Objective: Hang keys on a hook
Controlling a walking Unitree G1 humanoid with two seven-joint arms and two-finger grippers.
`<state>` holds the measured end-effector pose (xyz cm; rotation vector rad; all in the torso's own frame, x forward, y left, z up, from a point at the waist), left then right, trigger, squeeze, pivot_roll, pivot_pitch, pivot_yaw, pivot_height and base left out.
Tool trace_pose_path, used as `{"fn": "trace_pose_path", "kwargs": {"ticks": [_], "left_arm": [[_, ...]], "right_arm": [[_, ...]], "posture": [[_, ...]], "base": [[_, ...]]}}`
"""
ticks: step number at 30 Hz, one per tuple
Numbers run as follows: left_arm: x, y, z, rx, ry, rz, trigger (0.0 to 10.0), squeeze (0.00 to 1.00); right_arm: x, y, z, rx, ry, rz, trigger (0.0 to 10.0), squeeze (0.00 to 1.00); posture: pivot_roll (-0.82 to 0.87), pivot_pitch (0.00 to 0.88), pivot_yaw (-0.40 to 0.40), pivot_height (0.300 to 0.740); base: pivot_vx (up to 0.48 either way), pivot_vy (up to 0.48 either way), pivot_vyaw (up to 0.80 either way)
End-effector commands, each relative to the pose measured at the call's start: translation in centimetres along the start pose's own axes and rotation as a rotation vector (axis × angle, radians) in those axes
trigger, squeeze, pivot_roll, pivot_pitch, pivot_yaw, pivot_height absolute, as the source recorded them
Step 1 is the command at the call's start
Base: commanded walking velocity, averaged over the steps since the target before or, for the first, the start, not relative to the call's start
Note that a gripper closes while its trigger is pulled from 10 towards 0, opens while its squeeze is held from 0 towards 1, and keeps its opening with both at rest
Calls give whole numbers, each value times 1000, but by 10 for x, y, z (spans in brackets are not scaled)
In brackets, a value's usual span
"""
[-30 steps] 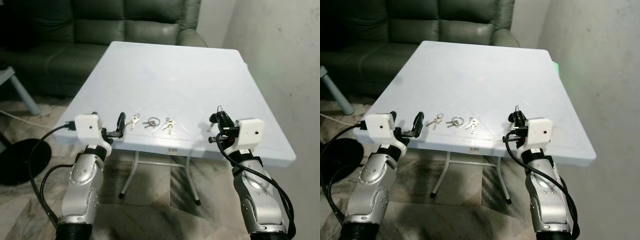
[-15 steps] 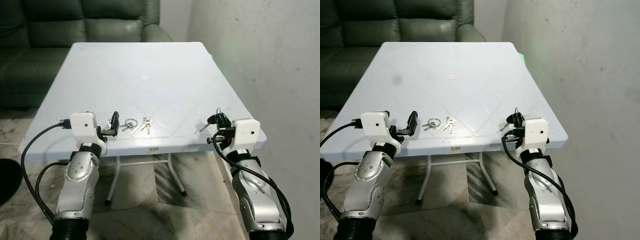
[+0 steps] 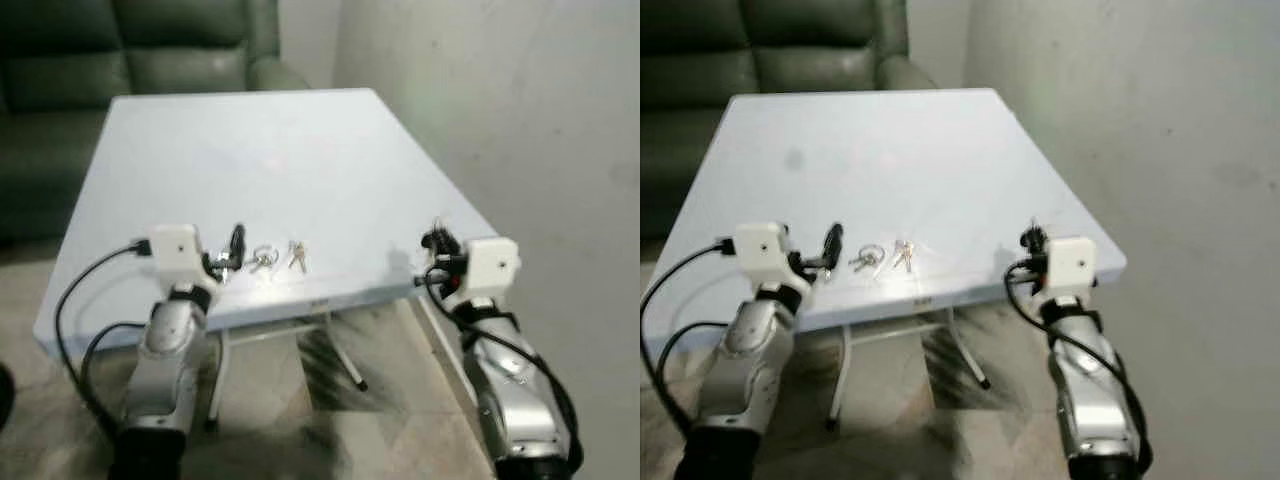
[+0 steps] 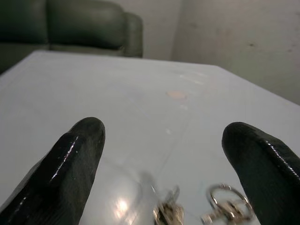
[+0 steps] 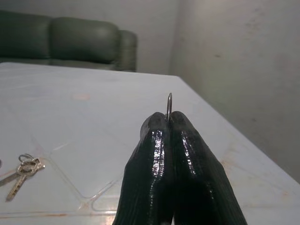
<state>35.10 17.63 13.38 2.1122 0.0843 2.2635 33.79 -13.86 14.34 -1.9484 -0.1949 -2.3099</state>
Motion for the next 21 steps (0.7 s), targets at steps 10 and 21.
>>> {"fn": "trace_pose_path", "kwargs": {"ticks": [10, 21], "left_arm": [[-2, 12, 2, -19, -19, 6, 10000, 0], [-3, 11, 0, -14, -33, 25, 10000, 0]], "right_arm": [[3, 12, -1, -32, 3, -25, 10000, 0], [3, 11, -3, -35, 1, -22, 10000, 0]], "posture": [[40, 17, -35, 740], [41, 35, -37, 740]], "base": [[0, 0, -722], [0, 0, -718]]}}
Point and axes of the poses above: a point about 5 cm out from each wrist's last joint towards the gripper, its own z axis pointing out of the wrist towards the gripper, its own x axis along the axis of the wrist's last joint, y = z × x, the point moved 4 cm from there along z, pointing out of the wrist towards the gripper, and after that the axes turned 1 degree about z, right-handed, at the moved point
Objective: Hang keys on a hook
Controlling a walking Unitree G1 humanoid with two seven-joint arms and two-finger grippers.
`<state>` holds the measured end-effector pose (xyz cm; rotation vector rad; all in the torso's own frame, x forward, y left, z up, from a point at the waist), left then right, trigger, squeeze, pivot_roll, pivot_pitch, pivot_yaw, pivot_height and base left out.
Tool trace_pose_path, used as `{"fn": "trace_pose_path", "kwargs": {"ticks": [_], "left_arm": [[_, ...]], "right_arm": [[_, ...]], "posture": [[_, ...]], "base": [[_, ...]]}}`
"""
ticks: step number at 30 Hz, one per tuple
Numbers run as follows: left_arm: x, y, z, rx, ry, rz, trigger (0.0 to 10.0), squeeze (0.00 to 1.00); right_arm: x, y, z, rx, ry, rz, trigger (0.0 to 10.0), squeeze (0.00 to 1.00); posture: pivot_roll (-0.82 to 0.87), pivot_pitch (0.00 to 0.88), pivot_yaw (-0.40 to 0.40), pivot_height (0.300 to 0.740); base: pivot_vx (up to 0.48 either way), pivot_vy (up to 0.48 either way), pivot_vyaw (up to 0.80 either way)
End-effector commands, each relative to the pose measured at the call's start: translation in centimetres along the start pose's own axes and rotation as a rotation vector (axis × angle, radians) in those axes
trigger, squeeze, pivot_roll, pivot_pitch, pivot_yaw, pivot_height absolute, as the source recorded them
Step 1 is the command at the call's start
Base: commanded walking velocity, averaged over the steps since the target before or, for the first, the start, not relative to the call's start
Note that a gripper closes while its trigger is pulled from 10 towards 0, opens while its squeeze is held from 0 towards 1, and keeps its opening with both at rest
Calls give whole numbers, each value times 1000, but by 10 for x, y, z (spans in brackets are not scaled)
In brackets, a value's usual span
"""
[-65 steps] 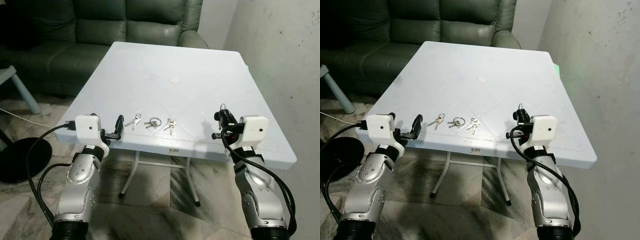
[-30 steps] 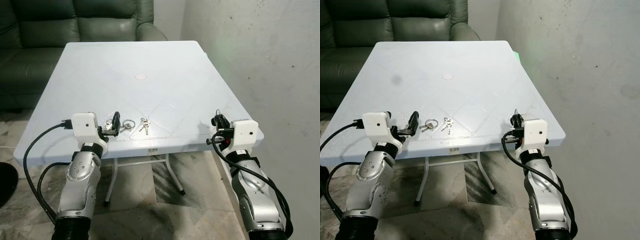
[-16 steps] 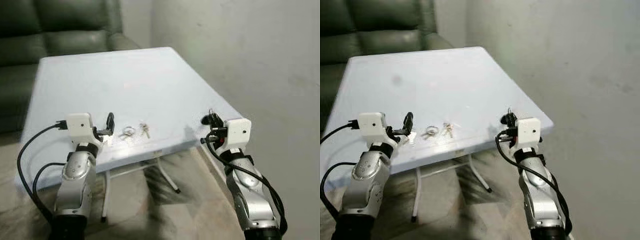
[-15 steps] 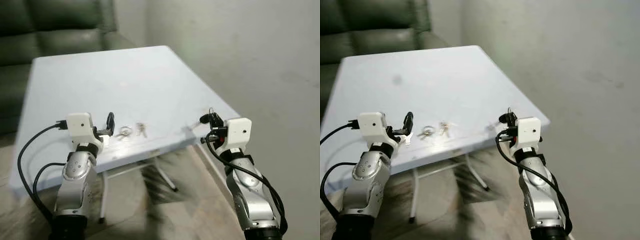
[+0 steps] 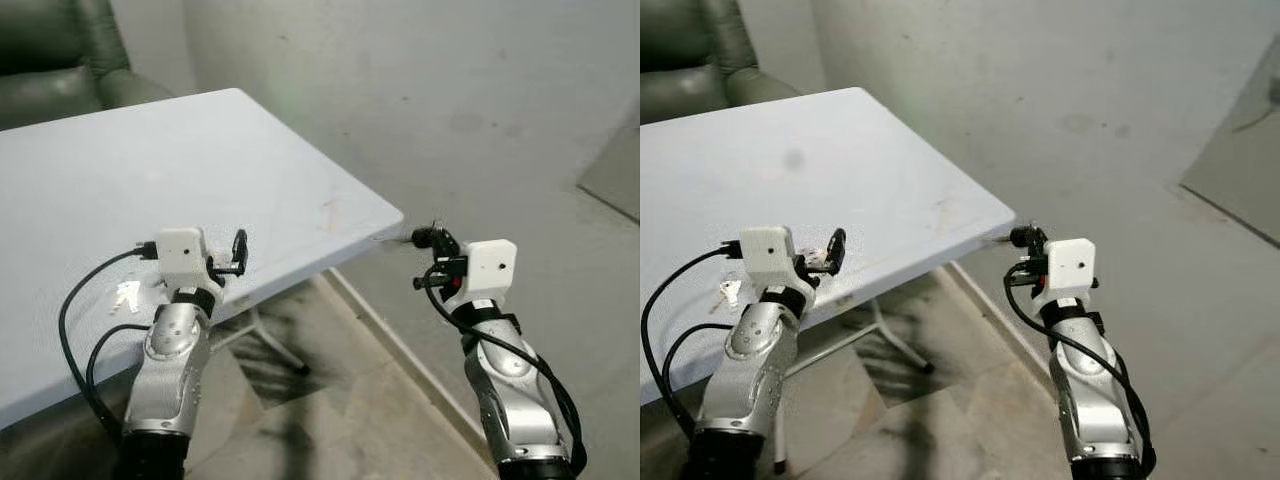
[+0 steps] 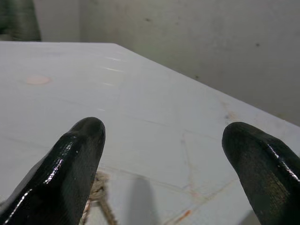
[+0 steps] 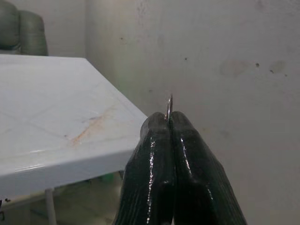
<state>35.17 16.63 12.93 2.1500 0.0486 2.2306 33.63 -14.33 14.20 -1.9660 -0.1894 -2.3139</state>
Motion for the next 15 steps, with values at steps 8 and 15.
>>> {"fn": "trace_pose_path", "kwargs": {"ticks": [8, 15], "left_arm": [[-2, 5, -2, 1, -17, 12, 10000, 0], [-2, 8, -1, -5, -20, 11, 10000, 0]], "right_arm": [[4, 8, 0, -31, 5, -14, 10000, 0], [3, 10, 1, -35, 3, -17, 10000, 0]], "posture": [[40, 35, -37, 740], [43, 31, -39, 740]], "base": [[0, 0, -714], [0, 0, -712]]}}
Point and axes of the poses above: a point about 5 cm out from each wrist's last joint towards the gripper, its own z axis pointing out of the wrist towards the gripper, its own x axis along the axis of the wrist's last joint, y = z × x, the point moved 4 cm from there along z, pointing out of the wrist towards the gripper, and after that the axes turned 1 degree about z, right-handed, at the moved point
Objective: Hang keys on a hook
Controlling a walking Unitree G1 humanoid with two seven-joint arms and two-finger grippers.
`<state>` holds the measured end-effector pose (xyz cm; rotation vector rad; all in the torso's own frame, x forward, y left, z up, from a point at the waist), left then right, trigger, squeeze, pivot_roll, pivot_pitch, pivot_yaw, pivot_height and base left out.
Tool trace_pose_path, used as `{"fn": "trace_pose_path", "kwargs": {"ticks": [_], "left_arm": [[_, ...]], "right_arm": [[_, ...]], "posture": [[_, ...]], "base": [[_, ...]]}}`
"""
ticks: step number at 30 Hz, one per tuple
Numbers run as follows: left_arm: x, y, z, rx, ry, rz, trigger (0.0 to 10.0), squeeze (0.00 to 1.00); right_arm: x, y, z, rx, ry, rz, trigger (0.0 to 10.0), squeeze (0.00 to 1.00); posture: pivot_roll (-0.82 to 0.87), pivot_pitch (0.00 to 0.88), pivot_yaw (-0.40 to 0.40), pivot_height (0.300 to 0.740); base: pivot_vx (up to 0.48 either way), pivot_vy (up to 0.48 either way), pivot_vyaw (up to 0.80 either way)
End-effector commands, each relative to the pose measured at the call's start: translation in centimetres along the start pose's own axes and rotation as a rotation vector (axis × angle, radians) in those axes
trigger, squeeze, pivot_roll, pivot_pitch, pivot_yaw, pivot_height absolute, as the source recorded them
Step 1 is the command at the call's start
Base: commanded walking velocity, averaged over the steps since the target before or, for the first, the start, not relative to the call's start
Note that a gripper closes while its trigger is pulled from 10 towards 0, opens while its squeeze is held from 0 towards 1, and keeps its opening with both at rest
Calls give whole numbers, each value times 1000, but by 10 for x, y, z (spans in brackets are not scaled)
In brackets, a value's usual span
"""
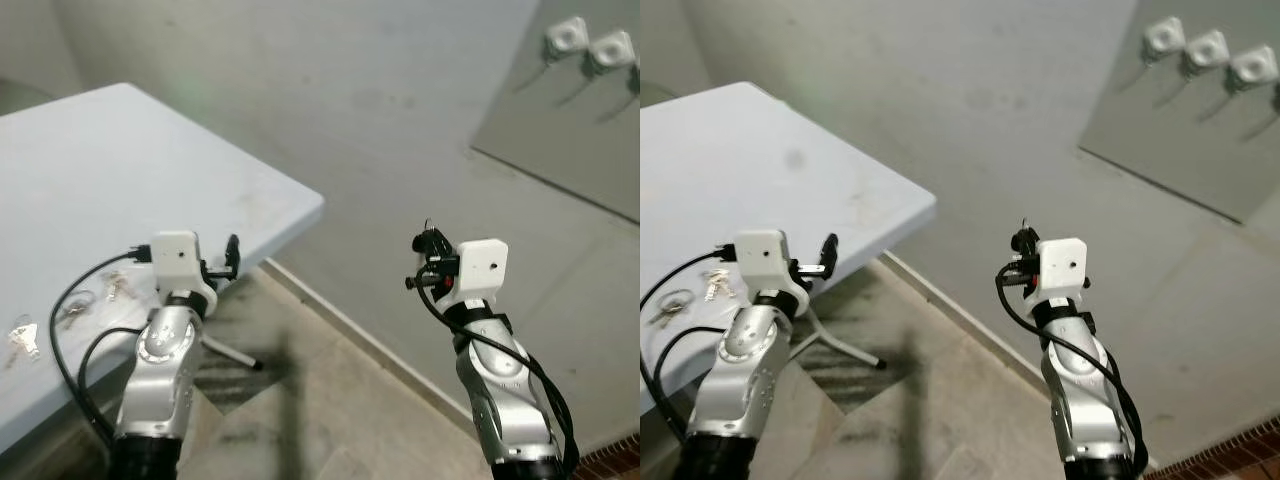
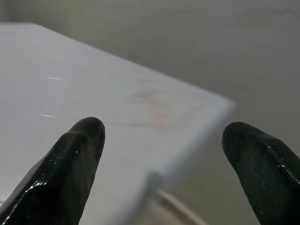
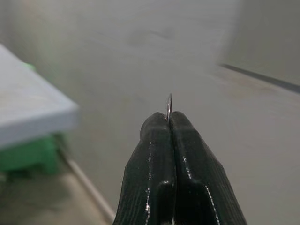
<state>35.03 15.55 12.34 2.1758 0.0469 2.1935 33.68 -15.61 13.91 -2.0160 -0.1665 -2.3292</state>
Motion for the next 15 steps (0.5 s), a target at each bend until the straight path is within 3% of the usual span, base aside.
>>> {"fn": "trace_pose_path", "kwargs": {"ticks": [1, 15], "left_arm": [[4, -3, 1, 2, 8, 18, 10000, 0], [4, 1, -1, -20, 1, 23, 10000, 0]], "right_arm": [[7, -3, 3, 5, 23, 2, 10000, 0], [6, -4, 3, 7, 22, -2, 10000, 0]], "posture": [[43, 31, -39, 740], [47, 22, -43, 740]], "base": [[0, 0, -706], [0, 0, -702]]}}
Point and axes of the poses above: a point about 5 cm out from each wrist's last joint towards the gripper, its own z axis pointing out of the wrist towards the gripper, its own x axis along the axis of the wrist's last joint, y = z × x, the point moved 4 cm from there along z, pointing out of the wrist towards the gripper, and after that the axes turned 1 degree about z, right-handed, at the moved point
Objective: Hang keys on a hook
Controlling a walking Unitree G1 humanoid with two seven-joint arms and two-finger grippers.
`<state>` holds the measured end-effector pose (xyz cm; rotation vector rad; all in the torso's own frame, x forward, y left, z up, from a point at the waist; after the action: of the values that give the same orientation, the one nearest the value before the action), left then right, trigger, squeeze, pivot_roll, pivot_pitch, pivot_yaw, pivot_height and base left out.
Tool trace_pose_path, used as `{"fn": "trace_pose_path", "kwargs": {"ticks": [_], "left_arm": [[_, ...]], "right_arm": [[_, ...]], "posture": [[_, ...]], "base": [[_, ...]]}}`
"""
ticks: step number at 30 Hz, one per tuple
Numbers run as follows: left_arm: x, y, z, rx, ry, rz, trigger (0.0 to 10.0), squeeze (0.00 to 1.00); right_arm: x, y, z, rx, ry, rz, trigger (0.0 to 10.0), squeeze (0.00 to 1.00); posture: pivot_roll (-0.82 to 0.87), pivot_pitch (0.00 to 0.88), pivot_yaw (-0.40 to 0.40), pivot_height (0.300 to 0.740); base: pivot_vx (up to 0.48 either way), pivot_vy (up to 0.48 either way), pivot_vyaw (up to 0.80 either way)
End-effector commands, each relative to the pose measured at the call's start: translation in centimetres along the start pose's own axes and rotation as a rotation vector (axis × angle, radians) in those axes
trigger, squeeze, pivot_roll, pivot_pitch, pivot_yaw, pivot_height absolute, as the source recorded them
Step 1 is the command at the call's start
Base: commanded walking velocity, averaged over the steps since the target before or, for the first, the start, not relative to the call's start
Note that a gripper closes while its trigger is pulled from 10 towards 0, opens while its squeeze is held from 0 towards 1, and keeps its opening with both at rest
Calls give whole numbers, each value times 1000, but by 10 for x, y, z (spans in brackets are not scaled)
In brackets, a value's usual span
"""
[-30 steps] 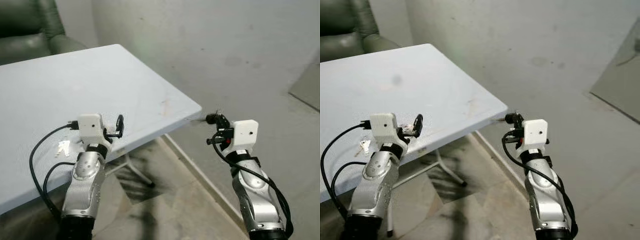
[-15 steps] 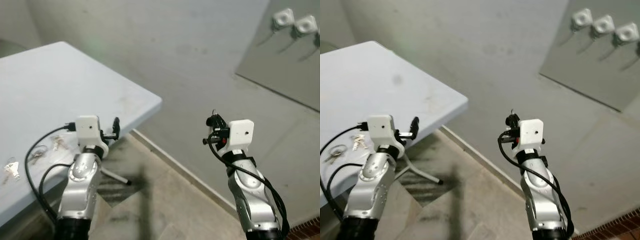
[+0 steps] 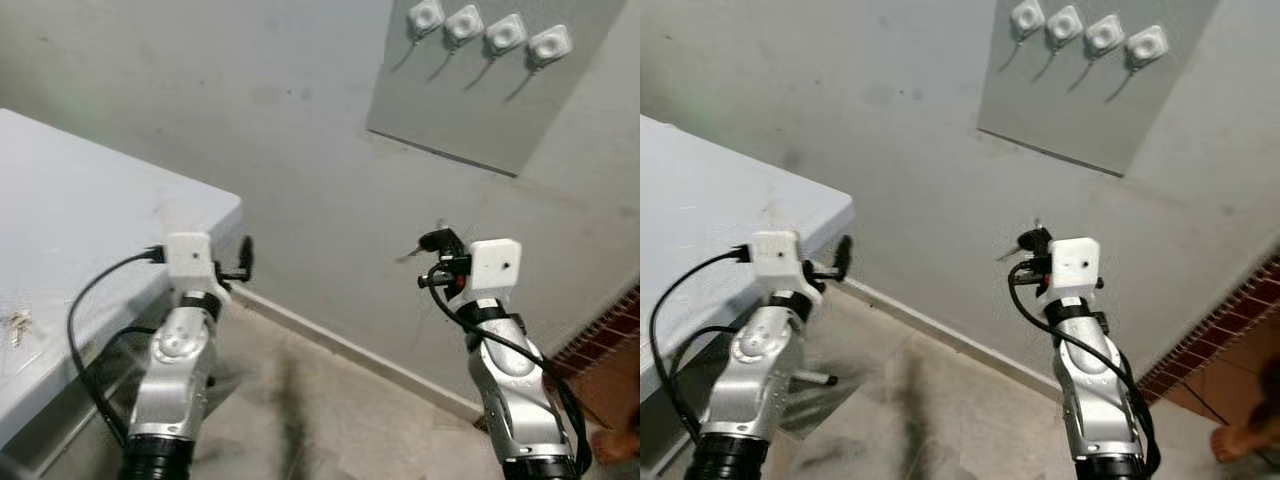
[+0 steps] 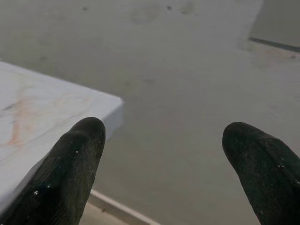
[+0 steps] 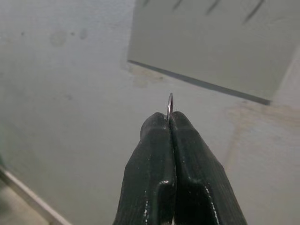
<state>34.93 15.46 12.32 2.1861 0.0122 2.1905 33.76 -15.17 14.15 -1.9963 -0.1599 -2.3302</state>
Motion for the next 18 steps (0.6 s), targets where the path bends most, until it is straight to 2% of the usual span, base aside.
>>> {"fn": "trace_pose_path", "kwargs": {"ticks": [1, 6, 15, 18], "left_arm": [[4, 0, 0, -8, 8, 3, 10000, 0], [5, 4, 0, -25, 8, 0, 10000, 0], [3, 28, -5, -90, -7, -32, 10000, 0], [3, 29, -6, -97, -6, -35, 10000, 0]], "right_arm": [[4, 0, 1, 2, 11, -13, 10000, 0], [4, 0, 2, 2, 12, -18, 10000, 0], [4, 0, 1, 1, 14, -17, 10000, 0], [4, -1, 0, 1, 14, -18, 10000, 0]], "posture": [[47, 22, -43, 740], [47, 16, -42, 740], [43, 8, -36, 740], [43, 7, -36, 740]], "base": [[0, 0, -700], [0, 0, -700], [0, 0, -690], [0, 0, -685]]}}
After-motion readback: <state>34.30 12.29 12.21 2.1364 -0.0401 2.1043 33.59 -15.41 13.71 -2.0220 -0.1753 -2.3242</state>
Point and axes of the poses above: a point about 5 cm out from each wrist's last joint towards the gripper, its own z axis pointing out of the wrist towards the gripper, its own x axis along the axis of the wrist's last joint, y = z × x, the point moved 4 cm from there along z, pointing out of the wrist towards the gripper, and after that the axes turned 1 degree about z, right-handed, at the moved point
